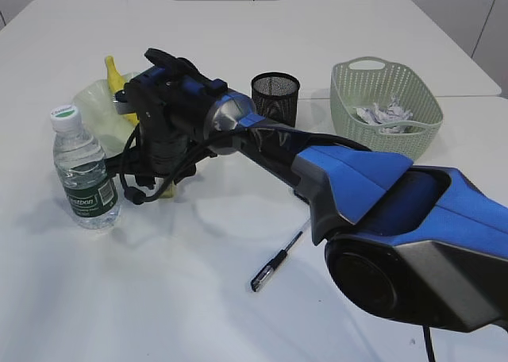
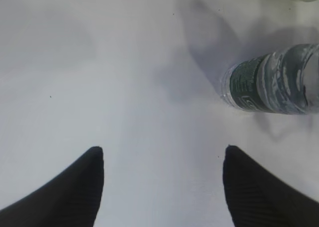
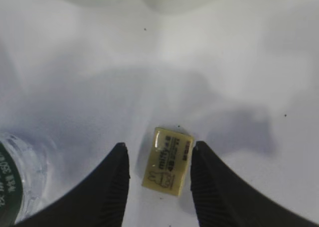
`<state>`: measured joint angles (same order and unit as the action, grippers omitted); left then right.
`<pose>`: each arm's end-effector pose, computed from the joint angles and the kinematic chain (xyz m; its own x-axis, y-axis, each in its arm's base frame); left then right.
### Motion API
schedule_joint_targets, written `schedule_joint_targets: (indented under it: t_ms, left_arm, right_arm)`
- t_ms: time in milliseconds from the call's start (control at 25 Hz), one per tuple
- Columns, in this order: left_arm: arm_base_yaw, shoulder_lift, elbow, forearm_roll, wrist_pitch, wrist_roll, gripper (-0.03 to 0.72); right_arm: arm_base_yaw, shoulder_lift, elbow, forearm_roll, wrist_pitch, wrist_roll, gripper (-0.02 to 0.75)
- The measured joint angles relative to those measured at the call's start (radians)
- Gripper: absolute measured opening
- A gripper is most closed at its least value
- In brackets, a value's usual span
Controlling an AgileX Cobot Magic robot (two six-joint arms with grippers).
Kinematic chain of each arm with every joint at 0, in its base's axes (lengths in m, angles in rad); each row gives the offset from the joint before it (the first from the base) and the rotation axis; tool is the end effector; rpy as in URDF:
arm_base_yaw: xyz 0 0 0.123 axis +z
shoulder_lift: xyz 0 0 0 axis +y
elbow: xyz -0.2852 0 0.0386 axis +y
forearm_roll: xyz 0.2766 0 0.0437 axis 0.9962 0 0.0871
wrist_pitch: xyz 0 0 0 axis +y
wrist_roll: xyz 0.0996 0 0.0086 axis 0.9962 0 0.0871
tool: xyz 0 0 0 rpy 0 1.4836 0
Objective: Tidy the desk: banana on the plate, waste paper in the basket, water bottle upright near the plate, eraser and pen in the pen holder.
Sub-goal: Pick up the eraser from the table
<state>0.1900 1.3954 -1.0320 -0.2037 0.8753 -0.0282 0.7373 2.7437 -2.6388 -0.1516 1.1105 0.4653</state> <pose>0.3008 0.0420 0.2633 -0.8618 -0.3258 -0.3887 -0.2635 0.9425 -0.2057 0.4535 0.3935 0.1231 -0.8566 -0.2597 -0.4459 -0.3158 0.9472 0.0549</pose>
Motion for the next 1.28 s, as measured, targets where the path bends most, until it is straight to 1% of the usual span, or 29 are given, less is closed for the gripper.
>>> schedule_joint_targets:
  t_ms: [960, 1040, 1200, 1280]
  left_arm:
    - [0.0, 0.0, 0.0, 0.0, 0.0, 0.0, 0.528]
    - [0.0, 0.0, 0.0, 0.0, 0.0, 0.0, 0.528]
    - [0.0, 0.0, 0.0, 0.0, 0.0, 0.0, 0.528]
    - [0.0, 0.0, 0.0, 0.0, 0.0, 0.0, 0.528]
  right_arm:
    - [0.0, 0.033, -0.002, -0.006, -0.019, 0.027, 0.308]
    - [0.0, 0.033, -0.002, -0.006, -0.019, 0.027, 0.287]
    - [0.0, 0.033, -0.002, -0.006, -0.017, 0.027, 0.195]
    - [0.0, 0.033, -0.002, -0.006, -0.017, 0.029, 0.181]
